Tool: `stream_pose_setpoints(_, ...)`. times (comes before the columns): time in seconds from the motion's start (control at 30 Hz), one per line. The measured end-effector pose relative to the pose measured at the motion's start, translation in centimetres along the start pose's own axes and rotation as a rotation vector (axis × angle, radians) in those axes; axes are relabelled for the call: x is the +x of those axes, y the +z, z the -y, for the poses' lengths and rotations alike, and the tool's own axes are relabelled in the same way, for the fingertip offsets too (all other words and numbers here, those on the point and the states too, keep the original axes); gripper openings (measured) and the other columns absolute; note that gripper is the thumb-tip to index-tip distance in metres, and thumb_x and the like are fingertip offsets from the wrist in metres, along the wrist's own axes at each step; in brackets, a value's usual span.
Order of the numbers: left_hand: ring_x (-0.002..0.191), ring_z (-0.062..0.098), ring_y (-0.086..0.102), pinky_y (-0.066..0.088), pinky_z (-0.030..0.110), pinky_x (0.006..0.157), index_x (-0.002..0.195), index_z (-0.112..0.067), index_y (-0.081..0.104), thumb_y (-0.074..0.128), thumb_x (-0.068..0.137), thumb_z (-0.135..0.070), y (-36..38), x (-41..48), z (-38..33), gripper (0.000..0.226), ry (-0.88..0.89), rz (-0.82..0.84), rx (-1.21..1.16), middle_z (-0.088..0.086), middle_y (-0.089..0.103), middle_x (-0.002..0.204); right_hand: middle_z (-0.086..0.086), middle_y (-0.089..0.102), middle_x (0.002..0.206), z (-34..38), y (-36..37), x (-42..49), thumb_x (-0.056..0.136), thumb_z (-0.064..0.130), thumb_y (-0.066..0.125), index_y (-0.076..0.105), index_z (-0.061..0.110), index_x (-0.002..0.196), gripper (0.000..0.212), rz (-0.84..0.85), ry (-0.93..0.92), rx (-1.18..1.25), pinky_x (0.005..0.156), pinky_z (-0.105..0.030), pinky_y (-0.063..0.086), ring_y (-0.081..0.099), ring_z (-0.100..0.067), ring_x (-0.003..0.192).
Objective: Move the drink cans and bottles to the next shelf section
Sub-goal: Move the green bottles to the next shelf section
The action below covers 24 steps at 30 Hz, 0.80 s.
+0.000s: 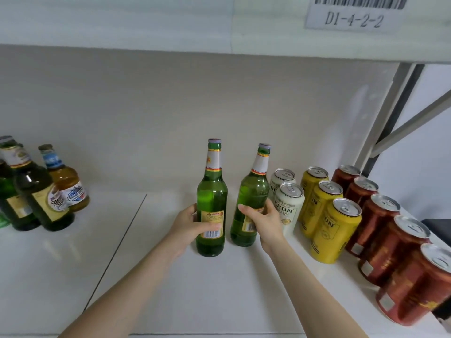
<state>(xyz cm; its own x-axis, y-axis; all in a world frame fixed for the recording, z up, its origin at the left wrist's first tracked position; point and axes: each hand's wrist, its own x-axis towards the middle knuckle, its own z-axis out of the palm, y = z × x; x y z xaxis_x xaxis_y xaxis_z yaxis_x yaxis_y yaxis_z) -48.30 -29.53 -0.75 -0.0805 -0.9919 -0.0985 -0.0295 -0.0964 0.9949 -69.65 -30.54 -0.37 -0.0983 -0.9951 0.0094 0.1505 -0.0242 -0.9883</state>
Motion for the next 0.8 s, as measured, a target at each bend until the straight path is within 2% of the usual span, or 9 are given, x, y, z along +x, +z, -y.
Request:
stream_pose_setpoints(0.13, 0.104, 0.023, 0.070, 0.055, 0.046, 0.094, 0.111, -0.022, 0.068, 0.089, 0.062, -0.002, 0.2, 1.8, 0.4, 0.057, 0.019, -0.003, 0.003, 0.001, 0.077, 0.104, 0.010, 0.075, 0.101, -0.4, 0.5, 1.7, 0.063, 0.025, 0.089, 0.067, 0.029, 0.107, 0.049, -0.016, -0.028, 0.008, 0.085, -0.036, 0.055, 0.071, -0.011, 0.096)
stream_pose_setpoints(0.27, 0.098, 0.018, 0.073, 0.057, 0.040, 0.087, 0.108, -0.025, 0.068, 0.093, 0.047, -0.018, 0.8, 2.9, 0.6, 0.067, 0.044, 0.006, -0.006, -0.001, 0.077, 0.102, 0.016, 0.074, 0.102, -0.8, 1.3, 3.1, 0.051, 0.040, 0.088, 0.065, 0.035, 0.107, 0.061, -0.020, -0.049, -0.018, 0.089, -0.037, 0.055, 0.070, -0.004, 0.095)
stream_pose_setpoints(0.37, 0.095, 0.018, 0.074, 0.057, 0.035, 0.081, 0.107, -0.025, 0.067, 0.092, 0.040, -0.022, 0.8, 3.5, 0.9, 0.072, 0.064, 0.009, -0.010, -0.001, 0.077, 0.101, 0.011, 0.074, 0.108, -1.1, 1.4, 4.2, 0.053, 0.038, 0.090, 0.063, 0.033, 0.113, 0.065, -0.031, -0.063, -0.031, 0.093, -0.040, 0.054, 0.069, -0.010, 0.102)
stream_pose_setpoints(0.53, 0.093, 0.016, 0.074, 0.056, 0.030, 0.077, 0.106, -0.026, 0.066, 0.092, 0.040, -0.021, 0.2, 4.0, 1.6, 0.071, 0.059, 0.005, -0.004, -0.003, 0.077, 0.100, 0.010, 0.073, 0.108, -1.8, 1.2, 5.3, 0.055, 0.035, 0.090, 0.061, 0.032, 0.115, 0.067, -0.049, -0.063, -0.042, 0.095, -0.040, 0.054, 0.069, -0.010, 0.102)
stream_pose_setpoints(0.67, 0.092, 0.015, 0.074, 0.056, 0.025, 0.073, 0.105, -0.028, 0.066, 0.092, 0.038, -0.021, 0.0, 4.0, 1.8, 0.071, 0.058, -0.001, -0.011, -0.003, 0.077, 0.099, 0.012, 0.072, 0.109, -2.3, 1.0, 5.9, 0.063, 0.027, 0.090, 0.058, 0.031, 0.120, 0.065, -0.049, -0.067, -0.051, 0.095, -0.036, 0.053, 0.068, -0.006, 0.102)
stream_pose_setpoints(0.8, 0.093, 0.017, 0.074, 0.057, 0.028, 0.075, 0.106, -0.026, 0.066, 0.092, 0.039, -0.019, -0.2, 3.9, 1.9, 0.072, 0.065, 0.011, -0.012, -0.002, 0.077, 0.100, 0.011, 0.071, 0.111, -2.7, 1.2, 6.1, 0.066, 0.023, 0.090, 0.057, 0.028, 0.124, 0.067, -0.041, -0.077, -0.059, 0.091, -0.031, 0.054, 0.067, -0.005, 0.102)
